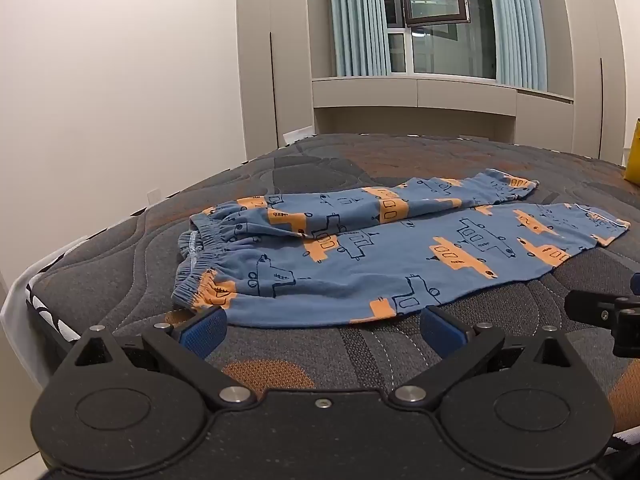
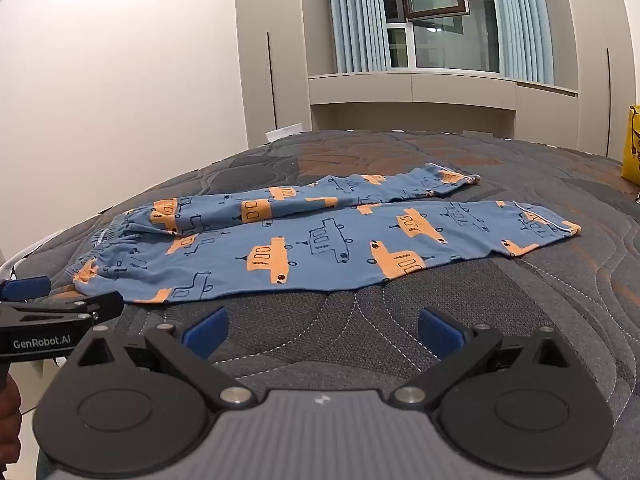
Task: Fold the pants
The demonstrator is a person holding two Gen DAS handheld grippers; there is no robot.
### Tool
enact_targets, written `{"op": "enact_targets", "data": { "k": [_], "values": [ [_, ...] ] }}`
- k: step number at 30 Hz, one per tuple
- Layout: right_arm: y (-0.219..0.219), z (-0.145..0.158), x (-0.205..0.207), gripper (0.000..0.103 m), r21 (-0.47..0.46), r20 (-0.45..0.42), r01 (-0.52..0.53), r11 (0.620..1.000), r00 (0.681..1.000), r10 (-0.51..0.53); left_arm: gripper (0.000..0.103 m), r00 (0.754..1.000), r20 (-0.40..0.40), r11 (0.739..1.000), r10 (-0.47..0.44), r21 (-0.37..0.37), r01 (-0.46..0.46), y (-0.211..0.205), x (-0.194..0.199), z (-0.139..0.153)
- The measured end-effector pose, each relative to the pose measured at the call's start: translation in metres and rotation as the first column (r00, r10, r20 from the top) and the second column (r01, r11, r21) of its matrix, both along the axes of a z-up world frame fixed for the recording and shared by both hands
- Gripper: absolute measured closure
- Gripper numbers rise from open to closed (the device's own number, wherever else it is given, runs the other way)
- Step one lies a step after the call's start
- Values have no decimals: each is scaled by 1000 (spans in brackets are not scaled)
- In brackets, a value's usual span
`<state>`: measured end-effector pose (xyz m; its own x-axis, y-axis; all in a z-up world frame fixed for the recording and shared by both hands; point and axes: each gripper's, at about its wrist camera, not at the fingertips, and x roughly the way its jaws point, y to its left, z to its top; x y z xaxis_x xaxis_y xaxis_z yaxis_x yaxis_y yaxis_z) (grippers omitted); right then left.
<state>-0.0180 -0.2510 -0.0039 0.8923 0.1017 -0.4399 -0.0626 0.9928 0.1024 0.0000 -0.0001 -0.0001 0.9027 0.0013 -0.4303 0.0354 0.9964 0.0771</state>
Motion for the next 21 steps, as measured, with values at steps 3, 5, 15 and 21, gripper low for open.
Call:
{"op": "enact_targets", "data": {
  "k": [3, 5, 15, 21],
  "values": [
    [0, 0, 0, 0, -2, -1, 0, 1000, 1000, 0, 1, 1000, 1, 1000, 0, -2, 0, 0, 0, 0],
    [0, 0, 0, 0, -1, 0, 0, 1000, 1000, 0, 1, 1000, -1, 1000, -1, -2, 1, 0, 1, -1],
    [-1, -2, -1, 0, -3, -3, 1, 1000, 1000, -1, 1, 1000, -4, 1000, -1, -4, 1, 1, 1, -1],
    [-1, -2, -1, 0, -3, -4, 0, 1000, 1000, 0, 0, 1000, -5, 1000, 0, -2, 0, 1, 2, -2]
  ]
}}
